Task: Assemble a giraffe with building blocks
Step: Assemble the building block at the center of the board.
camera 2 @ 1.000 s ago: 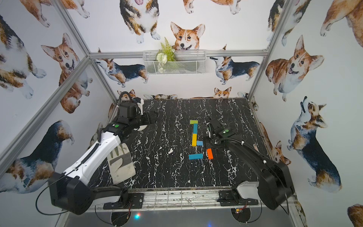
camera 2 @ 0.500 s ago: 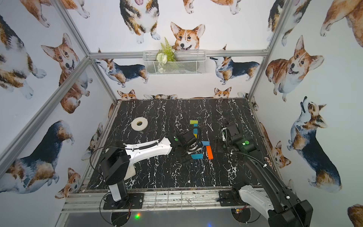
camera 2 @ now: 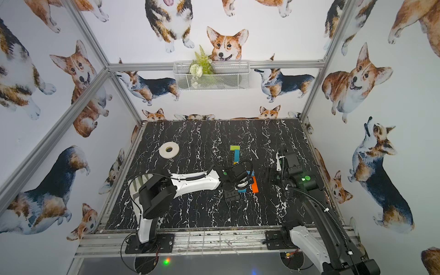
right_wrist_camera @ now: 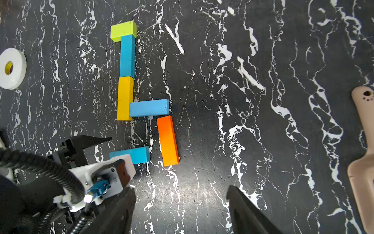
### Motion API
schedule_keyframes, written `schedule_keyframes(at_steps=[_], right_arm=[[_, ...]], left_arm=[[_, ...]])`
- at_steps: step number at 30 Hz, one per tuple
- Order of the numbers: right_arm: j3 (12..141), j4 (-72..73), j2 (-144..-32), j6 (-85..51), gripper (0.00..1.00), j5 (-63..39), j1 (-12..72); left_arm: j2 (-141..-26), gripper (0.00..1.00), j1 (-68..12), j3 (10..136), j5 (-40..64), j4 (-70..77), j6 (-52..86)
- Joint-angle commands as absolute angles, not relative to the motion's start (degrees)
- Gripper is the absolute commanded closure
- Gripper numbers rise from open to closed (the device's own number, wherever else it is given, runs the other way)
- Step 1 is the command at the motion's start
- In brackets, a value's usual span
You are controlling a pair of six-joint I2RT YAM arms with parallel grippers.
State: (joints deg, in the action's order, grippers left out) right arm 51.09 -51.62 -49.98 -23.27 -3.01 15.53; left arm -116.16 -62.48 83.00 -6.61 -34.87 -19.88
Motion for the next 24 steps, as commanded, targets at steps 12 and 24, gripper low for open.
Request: schedule_keyframes(at_steps=[12,24], right_arm=[[50.8,-49.9,-48.5,-23.7,0.24,-2.8,13.5],[50.6,-49.7,-48.2,-23.6,0.24,-3.1,13.4]], left_arm=[[-122.4,0.52,-59.7,88.5,2.1,-45.1,-22.5],[-121.7,0.47,-59.2,86.2,5.2,-48.6,-22.0]])
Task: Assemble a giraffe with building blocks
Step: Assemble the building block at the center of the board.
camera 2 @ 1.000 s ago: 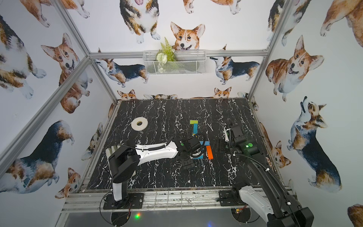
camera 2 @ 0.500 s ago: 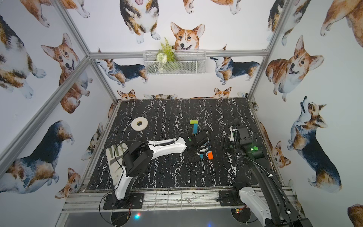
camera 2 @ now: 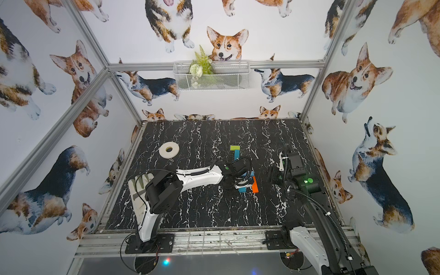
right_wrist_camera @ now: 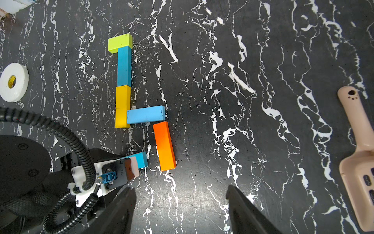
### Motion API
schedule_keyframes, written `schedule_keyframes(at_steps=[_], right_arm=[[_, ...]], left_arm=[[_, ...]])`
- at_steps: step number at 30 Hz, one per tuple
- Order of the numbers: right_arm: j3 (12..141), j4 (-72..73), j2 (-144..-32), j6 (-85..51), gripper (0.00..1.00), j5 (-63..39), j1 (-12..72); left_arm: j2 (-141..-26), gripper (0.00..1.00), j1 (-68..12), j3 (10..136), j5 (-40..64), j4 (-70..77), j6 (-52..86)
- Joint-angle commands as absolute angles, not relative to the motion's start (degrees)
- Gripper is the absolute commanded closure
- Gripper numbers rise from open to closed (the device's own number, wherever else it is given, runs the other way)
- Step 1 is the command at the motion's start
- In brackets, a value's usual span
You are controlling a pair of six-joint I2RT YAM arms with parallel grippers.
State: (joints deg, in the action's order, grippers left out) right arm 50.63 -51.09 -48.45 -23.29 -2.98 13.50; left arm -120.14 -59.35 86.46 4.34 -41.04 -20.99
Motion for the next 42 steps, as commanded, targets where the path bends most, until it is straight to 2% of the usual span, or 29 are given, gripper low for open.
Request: schedule_keyframes(at_steps=[1,3,6,7,8,16,20,22,24,27,42], right_arm=[[50.6,-49.7,-48.1,-23.6,0.24,-3.1,13.4],[50.5,-49.7,-47.9,-23.6,0.24,-3.1,13.5],[50.5,-49.7,-47.7,-23.6,0.24,-2.9,13.4],[50.5,-49.7,-47.6,-23.6,0.22,-2.9,13.4],[50.5,-49.7,-47.5,-23.6,0.25,-2.8,13.4],[50.4,-49.4,-47.1,-23.6,0.25,-3.1,13.0],[50.4,-49.3,-47.1,-23.6,0.25,-3.5,12.9],[50.4,-49.3,-47.4,-23.6,0.25,-3.5,12.9],[50.4,-49.3,-47.5,-23.6,0.25,-3.6,12.9],[50.4,-49.2,-47.0,-23.6,0.25,-3.6,12.8],[50.2,-48.7,-46.5,-23.5,0.25,-4.1,12.7]], left_arm=[[-121.8,0.50,-59.2,86.3,5.1,-48.6,-21.8],[-122.0,0.63,-59.1,86.7,5.3,-48.6,-21.4],[-121.2,0.92,-58.7,86.4,5.3,-47.5,-19.1],[-120.6,0.97,-58.7,86.2,4.4,-47.2,-17.5],[-120.0,0.97,-58.7,86.2,4.4,-47.2,-15.5],[-114.1,0.85,-56.8,86.1,4.2,-47.8,11.3],[-115.0,0.80,-54.3,86.9,8.2,-47.9,17.6],[-116.3,0.81,-52.9,87.5,10.3,-48.0,20.4],[-117.4,0.84,-52.3,88.0,10.3,-48.2,22.3],[-118.4,0.85,-52.3,89.1,9.7,-49.2,24.1],[-120.6,0.81,-54.0,89.8,8.6,-48.5,27.9]])
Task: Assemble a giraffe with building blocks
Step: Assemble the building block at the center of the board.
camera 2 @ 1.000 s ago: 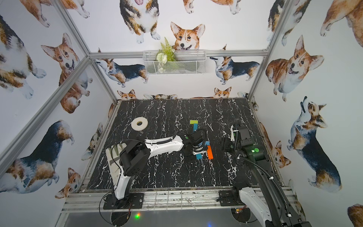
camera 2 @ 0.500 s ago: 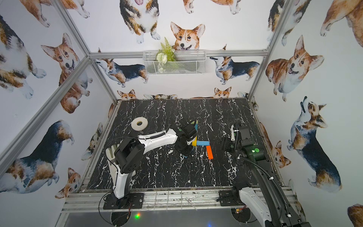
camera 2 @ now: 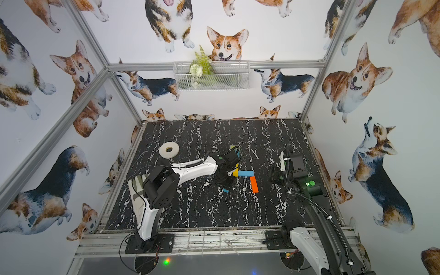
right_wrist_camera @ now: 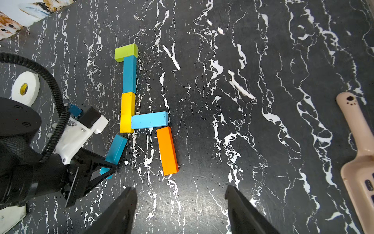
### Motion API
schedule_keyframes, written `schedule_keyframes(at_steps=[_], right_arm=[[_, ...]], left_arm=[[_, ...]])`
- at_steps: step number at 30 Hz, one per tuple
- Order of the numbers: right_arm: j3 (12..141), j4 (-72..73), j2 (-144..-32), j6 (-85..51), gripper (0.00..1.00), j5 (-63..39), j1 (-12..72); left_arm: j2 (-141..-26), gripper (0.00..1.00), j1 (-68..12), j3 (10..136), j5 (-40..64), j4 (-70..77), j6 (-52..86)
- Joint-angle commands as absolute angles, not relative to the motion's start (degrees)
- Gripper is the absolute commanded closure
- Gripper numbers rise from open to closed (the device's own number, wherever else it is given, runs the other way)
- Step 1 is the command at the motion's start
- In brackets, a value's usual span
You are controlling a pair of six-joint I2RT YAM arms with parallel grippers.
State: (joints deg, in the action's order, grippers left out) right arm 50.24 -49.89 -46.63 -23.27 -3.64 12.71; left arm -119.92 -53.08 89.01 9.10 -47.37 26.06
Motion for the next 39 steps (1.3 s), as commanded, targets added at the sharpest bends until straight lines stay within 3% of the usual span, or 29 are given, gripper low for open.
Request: schedule_keyframes(at_steps=[1,19,25,28,30,31,32,39], right_arm=[[50.2,-48.7,-46.4,-23.5,0.25,-4.0,12.7],[49.9,-48.5,-45.4,-23.4,0.25,-4.7,12.6],[49.9,-48.5,-45.4,-23.4,0.25,-4.9,12.7],[49.9,-48.4,-45.4,-23.4,0.25,-4.9,12.6],[49.9,-48.5,-45.4,-23.3,0.25,-4.8,12.6],[50.0,-48.5,-45.4,-23.3,0.25,-4.8,12.6],[50.0,-48.5,-45.4,-23.3,0.25,-4.7,12.7],[50.0,-48.9,-45.9,-23.3,0.25,-3.9,12.7]], left_arm=[[-120.8,0.81,-54.2,90.0,8.4,-48.6,28.1],[-122.6,0.74,-54.7,92.2,5.1,-48.9,29.2],[-122.4,0.66,-54.8,92.1,5.2,-48.7,28.9],[-122.2,0.49,-55.1,92.2,5.6,-48.7,28.6],[-121.8,0.27,-55.4,92.2,5.8,-48.5,28.2],[-121.5,0.08,-55.6,92.2,5.8,-48.5,28.1],[-121.1,0.00,-55.7,92.2,5.7,-48.4,28.1],[-110.1,0.00,-55.7,94.0,1.1,-48.2,26.3]])
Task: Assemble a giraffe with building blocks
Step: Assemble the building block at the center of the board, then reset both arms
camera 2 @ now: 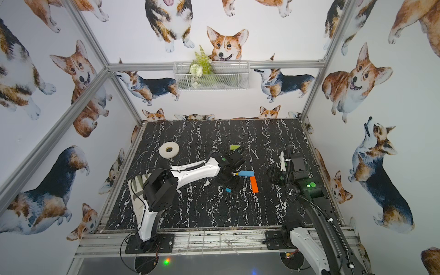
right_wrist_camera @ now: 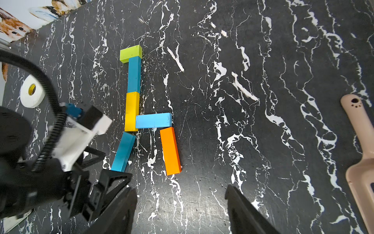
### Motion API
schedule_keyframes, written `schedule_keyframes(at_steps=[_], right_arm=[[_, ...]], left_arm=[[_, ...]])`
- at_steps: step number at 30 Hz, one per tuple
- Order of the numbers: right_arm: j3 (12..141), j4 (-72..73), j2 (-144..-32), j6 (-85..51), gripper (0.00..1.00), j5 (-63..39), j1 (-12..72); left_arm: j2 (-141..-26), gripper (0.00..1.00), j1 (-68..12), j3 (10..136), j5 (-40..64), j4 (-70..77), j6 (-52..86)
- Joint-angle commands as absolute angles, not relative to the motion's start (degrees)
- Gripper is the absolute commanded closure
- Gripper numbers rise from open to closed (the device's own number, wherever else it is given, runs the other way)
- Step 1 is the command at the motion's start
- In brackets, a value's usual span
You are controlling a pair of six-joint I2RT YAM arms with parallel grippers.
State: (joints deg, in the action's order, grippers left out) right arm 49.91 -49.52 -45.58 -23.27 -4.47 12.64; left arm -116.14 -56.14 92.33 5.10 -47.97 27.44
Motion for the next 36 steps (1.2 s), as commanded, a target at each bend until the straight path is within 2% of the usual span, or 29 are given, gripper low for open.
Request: schedule_keyframes(at_steps=[1,4,7,9,11,12,13,17,20,22,26,29,33,36], right_arm=[[50.0,-48.9,-46.0,-23.3,0.25,-3.9,12.6],[50.0,-48.9,-46.1,-23.3,0.25,-3.6,12.7],[49.9,-48.7,-46.1,-23.3,0.23,-3.8,12.6],[49.9,-48.4,-46.1,-23.3,0.21,-3.9,12.6],[50.4,-47.9,-46.8,-23.3,0.15,-4.7,12.6],[50.8,-47.1,-47.7,-23.4,0.04,-5.8,12.6],[51.1,-45.7,-48.6,-23.9,0.01,-6.8,12.6],[55.5,-39.4,-52.4,-27.2,0.01,-5.7,12.6],[58.1,-32.1,-53.3,-25.8,0.00,0.6,12.6],[55.3,-23.2,-52.1,-22.9,0.01,4.0,12.6],[42.5,-1.3,-49.6,-5.5,0.01,9.3,12.6],[36.6,6.6,-55.6,1.3,0.01,17.6,11.2],[33.8,10.9,-68.7,-3.4,0.01,17.9,7.7],[28.4,23.4,-75.8,-3.3,0.01,20.6,7.5]], left_arm=[[-106.7,0.00,-55.0,94.0,-0.2,-47.3,25.5],[-95.9,0.00,-50.4,91.7,-0.5,-43.4,23.6],[-83.4,0.00,-39.8,84.1,2.7,-35.6,21.3],[-79.4,0.00,-29.8,80.6,10.2,-31.6,22.3],[-78.0,0.00,-21.7,78.4,13.5,-29.6,23.4],[-77.3,0.00,-19.1,76.9,12.2,-28.1,23.5],[-76.5,0.00,-17.4,75.0,9.2,-25.8,24.1],[-74.9,0.00,-15.7,66.0,-6.9,-11.8,25.7],[-73.2,0.00,-15.5,56.9,-10.3,4.8,13.5],[-72.6,0.00,-15.3,51.7,-16.6,13.0,7.0],[-72.5,0.00,-14.6,41.4,-32.4,23.4,2.7],[-73.0,0.00,-14.4,32.2,-33.9,31.1,-7.1],[-76.3,0.00,-13.3,23.3,-33.1,45.1,-7.2],[-76.6,0.00,-12.3,24.8,-28.4,42.1,-6.4]])
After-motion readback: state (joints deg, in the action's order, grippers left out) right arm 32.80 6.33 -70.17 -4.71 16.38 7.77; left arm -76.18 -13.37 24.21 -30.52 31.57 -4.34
